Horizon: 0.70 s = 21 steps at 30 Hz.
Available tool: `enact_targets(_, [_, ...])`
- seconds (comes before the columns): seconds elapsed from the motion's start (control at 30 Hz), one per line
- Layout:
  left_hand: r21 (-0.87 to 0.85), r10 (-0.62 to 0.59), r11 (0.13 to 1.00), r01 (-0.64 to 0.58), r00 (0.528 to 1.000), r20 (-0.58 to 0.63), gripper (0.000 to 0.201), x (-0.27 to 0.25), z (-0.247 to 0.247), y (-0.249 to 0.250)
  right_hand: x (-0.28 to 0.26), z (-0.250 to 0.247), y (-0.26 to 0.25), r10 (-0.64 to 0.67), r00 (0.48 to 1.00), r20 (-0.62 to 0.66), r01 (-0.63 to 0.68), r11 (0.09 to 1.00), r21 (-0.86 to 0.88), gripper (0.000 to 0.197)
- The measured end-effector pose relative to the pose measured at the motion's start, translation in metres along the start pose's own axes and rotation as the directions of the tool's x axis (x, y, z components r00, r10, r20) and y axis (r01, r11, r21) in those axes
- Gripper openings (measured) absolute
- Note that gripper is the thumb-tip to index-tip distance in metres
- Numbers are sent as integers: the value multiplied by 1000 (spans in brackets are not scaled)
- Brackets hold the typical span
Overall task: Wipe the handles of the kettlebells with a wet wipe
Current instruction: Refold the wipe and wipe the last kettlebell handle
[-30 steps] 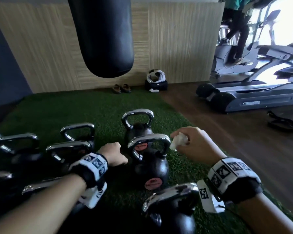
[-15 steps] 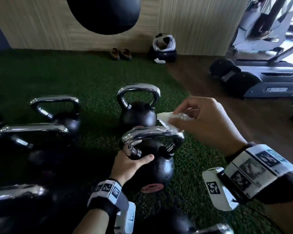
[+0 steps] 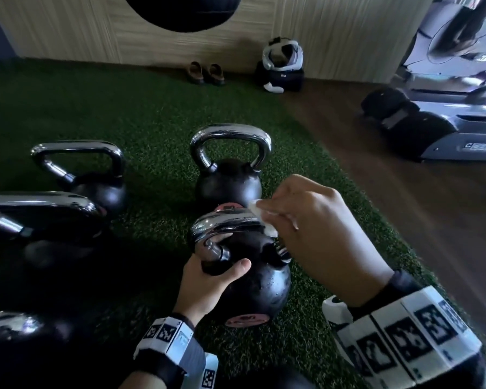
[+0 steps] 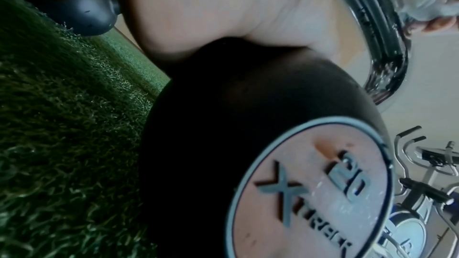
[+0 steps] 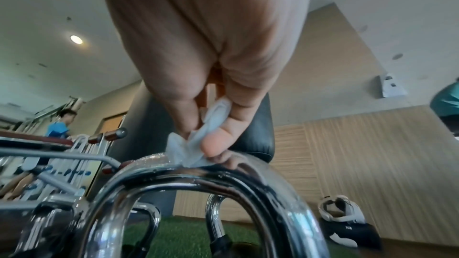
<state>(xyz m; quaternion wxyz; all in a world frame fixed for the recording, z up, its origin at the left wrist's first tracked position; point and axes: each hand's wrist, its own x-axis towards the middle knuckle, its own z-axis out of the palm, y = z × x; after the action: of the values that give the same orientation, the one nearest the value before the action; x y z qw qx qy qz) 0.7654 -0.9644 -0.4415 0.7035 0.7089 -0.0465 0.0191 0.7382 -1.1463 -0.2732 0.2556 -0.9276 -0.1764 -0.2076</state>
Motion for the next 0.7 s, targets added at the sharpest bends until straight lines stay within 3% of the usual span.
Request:
enact_targets(0.13, [11, 44, 999, -44, 999, 15, 53, 0, -1, 2, -13, -9, 16, 74, 990, -117, -73, 997, 13, 17])
enact_targets(0.3, [38, 0, 999, -2, 999, 51, 54, 0, -5, 5, -21, 0, 21, 46, 987, -155, -37, 998, 57, 22])
enact_targets(0.4, [50, -23, 999, 20, 999, 47, 54, 0, -5, 6, -30, -3, 36, 187, 967, -171, -167, 978, 124, 23])
enact_targets(0.5, [48, -36, 998, 34, 999, 41, 56, 1, -5, 6, -39, -4, 54, 377, 922, -85, -343, 900, 269, 27])
enact_targets(0.7, [77, -57, 996, 53, 997, 53, 61, 1, -10, 1, -47, 3, 62, 455, 888, -69, -380, 809, 448, 27])
